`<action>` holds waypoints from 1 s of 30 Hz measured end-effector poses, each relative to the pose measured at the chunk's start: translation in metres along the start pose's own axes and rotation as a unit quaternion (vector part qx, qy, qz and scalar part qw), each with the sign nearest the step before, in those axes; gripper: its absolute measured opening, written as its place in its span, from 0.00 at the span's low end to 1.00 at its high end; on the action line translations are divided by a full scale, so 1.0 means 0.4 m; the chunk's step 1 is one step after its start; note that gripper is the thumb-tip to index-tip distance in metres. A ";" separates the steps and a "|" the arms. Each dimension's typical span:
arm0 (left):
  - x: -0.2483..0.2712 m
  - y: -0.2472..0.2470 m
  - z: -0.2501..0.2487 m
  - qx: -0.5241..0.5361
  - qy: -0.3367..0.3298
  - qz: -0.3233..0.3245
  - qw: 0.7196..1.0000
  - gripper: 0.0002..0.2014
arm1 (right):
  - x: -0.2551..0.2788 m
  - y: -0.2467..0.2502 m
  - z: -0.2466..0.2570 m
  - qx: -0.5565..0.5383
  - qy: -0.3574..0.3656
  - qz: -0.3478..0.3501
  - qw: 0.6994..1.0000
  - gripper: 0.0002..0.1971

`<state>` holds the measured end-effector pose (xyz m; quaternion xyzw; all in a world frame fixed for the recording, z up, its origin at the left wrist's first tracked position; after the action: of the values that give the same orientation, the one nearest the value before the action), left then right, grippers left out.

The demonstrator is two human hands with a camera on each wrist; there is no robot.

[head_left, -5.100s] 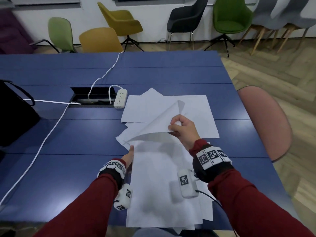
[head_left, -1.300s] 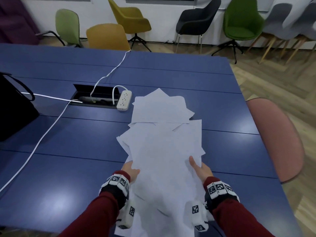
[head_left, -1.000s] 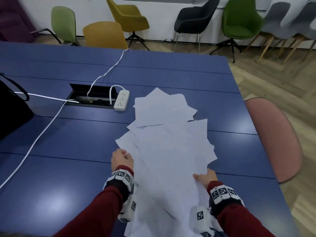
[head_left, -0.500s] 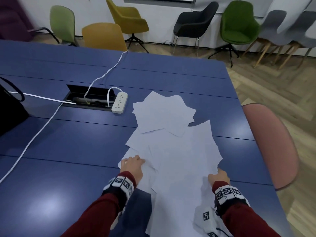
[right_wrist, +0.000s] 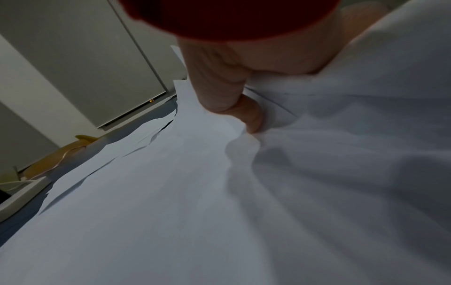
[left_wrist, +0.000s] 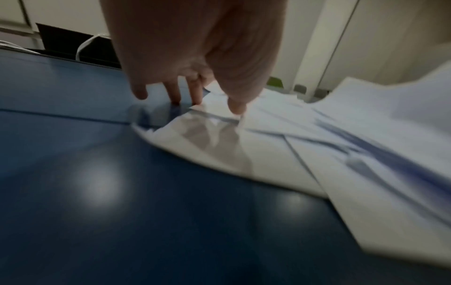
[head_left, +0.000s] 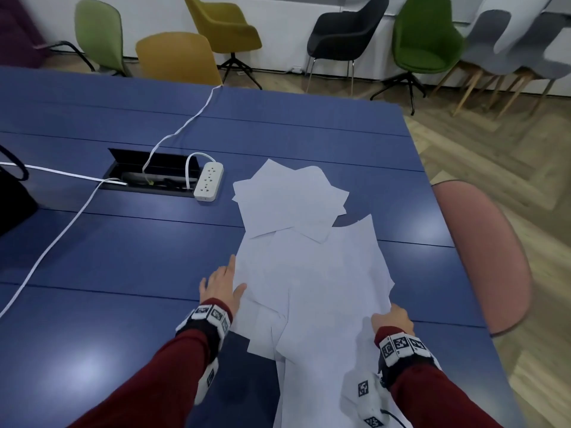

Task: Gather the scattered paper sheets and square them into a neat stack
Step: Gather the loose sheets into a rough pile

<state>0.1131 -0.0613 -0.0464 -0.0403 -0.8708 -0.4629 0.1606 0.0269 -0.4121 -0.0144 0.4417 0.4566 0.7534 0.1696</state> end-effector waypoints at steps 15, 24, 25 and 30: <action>0.056 -0.020 -0.026 0.097 0.170 -0.003 0.981 0.43 | -0.029 -0.011 -0.031 -0.015 0.011 0.091 0.996 0.17; 0.107 -0.021 -0.053 0.090 0.170 0.079 0.978 0.25 | -0.009 -0.007 -0.052 -0.013 0.006 0.106 0.994 0.14; 0.108 -0.023 -0.062 0.116 0.184 0.094 0.971 0.31 | -0.004 -0.010 -0.050 -0.013 0.014 0.120 0.993 0.16; 0.082 -0.085 -0.056 0.274 0.196 0.112 0.935 0.46 | -0.002 -0.033 -0.044 0.012 0.057 0.143 0.988 0.25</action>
<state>0.0799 -0.1015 -0.0514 -0.0003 -0.9048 -0.1839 0.3840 0.0110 -0.4153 -0.0293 0.4604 0.4067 0.7885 0.0286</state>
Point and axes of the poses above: each hand's wrist, its own x-axis away from the middle knuckle, its own y-axis out of the back of the hand, z = x × y, the point moved 4 cm from there along -x, towards the middle knuckle, and after that the axes turned 14 degrees about x, right-handed, at the moved point
